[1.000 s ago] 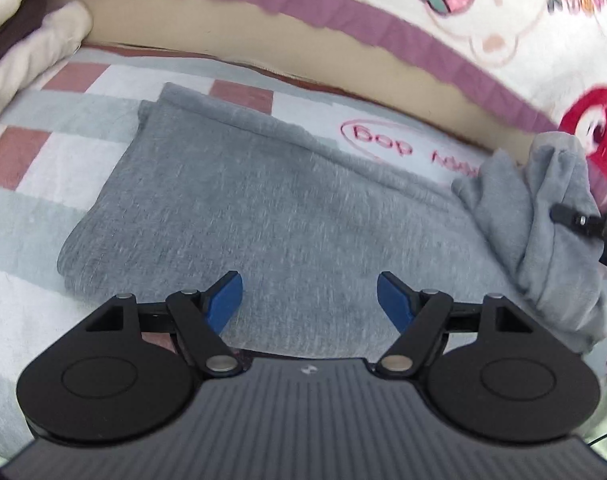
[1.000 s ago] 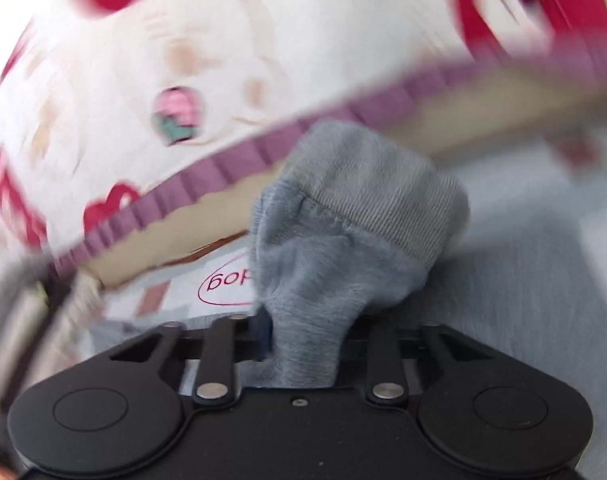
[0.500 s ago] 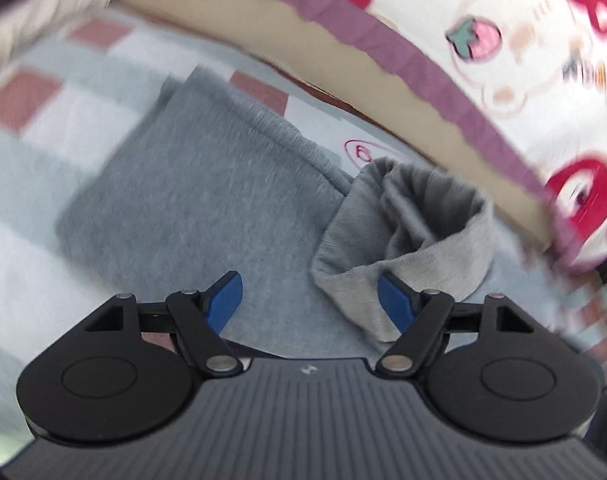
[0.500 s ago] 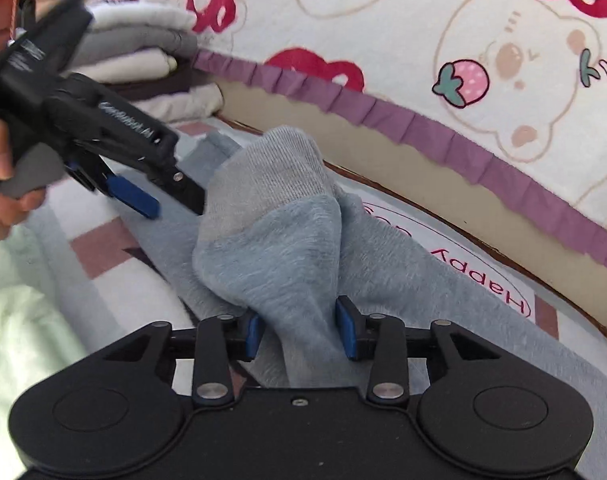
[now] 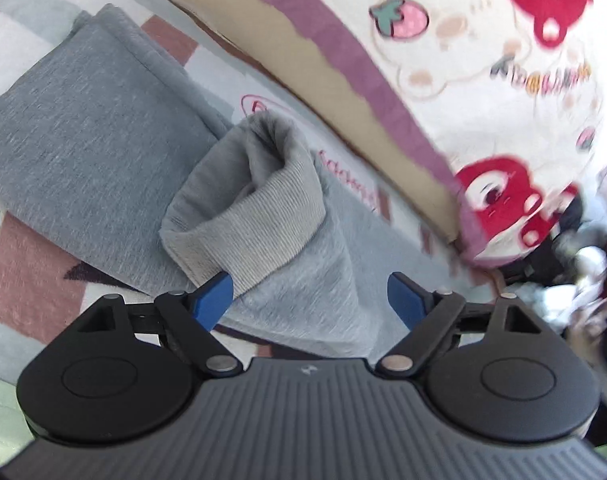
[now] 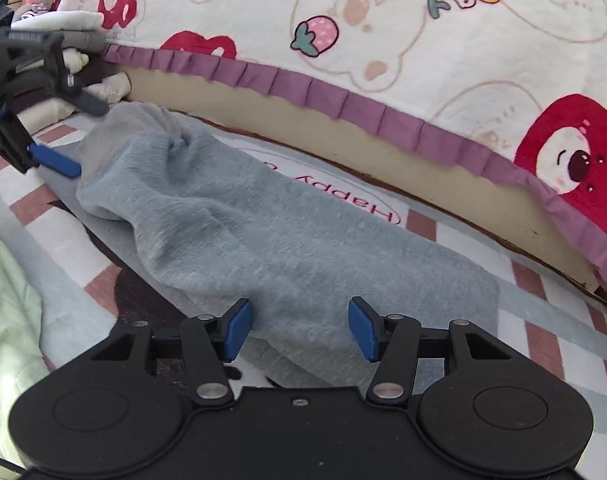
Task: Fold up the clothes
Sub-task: 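Grasp the sleeve cuff with the right gripper while the left gripper presses the fold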
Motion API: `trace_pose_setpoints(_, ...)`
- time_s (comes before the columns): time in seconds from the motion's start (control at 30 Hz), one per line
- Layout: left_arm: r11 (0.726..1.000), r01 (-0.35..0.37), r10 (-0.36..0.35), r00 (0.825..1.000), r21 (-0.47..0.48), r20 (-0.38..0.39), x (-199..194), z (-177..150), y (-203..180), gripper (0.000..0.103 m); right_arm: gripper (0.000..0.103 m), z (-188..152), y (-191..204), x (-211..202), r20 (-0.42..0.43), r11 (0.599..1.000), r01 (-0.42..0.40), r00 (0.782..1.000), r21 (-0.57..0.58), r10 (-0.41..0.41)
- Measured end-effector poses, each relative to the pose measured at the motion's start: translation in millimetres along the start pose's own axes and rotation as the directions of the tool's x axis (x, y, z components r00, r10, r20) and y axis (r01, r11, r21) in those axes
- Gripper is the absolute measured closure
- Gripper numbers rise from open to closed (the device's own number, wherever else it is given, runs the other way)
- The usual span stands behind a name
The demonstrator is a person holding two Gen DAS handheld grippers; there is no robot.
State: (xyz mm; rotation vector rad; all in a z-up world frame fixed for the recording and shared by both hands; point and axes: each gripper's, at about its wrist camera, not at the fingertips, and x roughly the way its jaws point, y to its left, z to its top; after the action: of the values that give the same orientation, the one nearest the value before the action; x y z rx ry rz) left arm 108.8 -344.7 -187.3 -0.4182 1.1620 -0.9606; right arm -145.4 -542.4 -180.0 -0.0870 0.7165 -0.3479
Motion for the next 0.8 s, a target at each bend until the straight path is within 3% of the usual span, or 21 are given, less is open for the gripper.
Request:
trace_pose_setpoints(0.13, 0.998, -0.061, 0.06, 0.998, 0.024, 0.012, 18, -9, -10, 0.007, 0.044, -1, 3, -2, 0.016, 0.999, -0.018, 1.0, -0.028, 0.018)
trace_pose_setpoints(0.33, 0.983, -0.175, 0.178, 0.982, -0.053, 0.065, 36, -14, -24, 0.007, 0.044, -3, 3, -3, 0.024, 0.999, -0.03, 0.999, -0.04, 0.031)
trace_pose_setpoints(0.47, 0.967, -0.254, 0.255, 0.966, -0.031, 0.05, 29, -28, -32, 0.007, 0.044, -4, 4, -5, 0.03, 0.998, -0.039, 0.999, -0.049, 0.04)
trace_pose_setpoints(0.53, 0.964, -0.264, 0.266, 0.963, -0.037, 0.044, 29, -34, -30, 0.007, 0.044, -2, -1, -7, 0.052, 0.989, -0.145, 0.988, -0.018, 0.145)
trace_pose_setpoints(0.6, 0.963, -0.26, 0.263, 0.963, -0.066, 0.055, 34, -37, -24, 0.007, 0.042, 2, -5, -8, 0.074, 0.966, -0.257, 0.964, 0.016, 0.256)
trace_pose_setpoints(0.67, 0.962, -0.261, 0.266, 0.962, -0.081, 0.061, 43, -38, -17, 0.007, 0.042, 11, 1, -3, 0.081, 0.954, -0.301, 0.951, -0.002, 0.3)
trace_pose_setpoints(0.8, 0.976, -0.216, 0.219, 0.967, -0.037, 0.133, 36, -41, -16, 0.028, 0.041, 34, 26, 13, 0.067, 0.933, -0.338, 0.935, -0.123, 0.348)
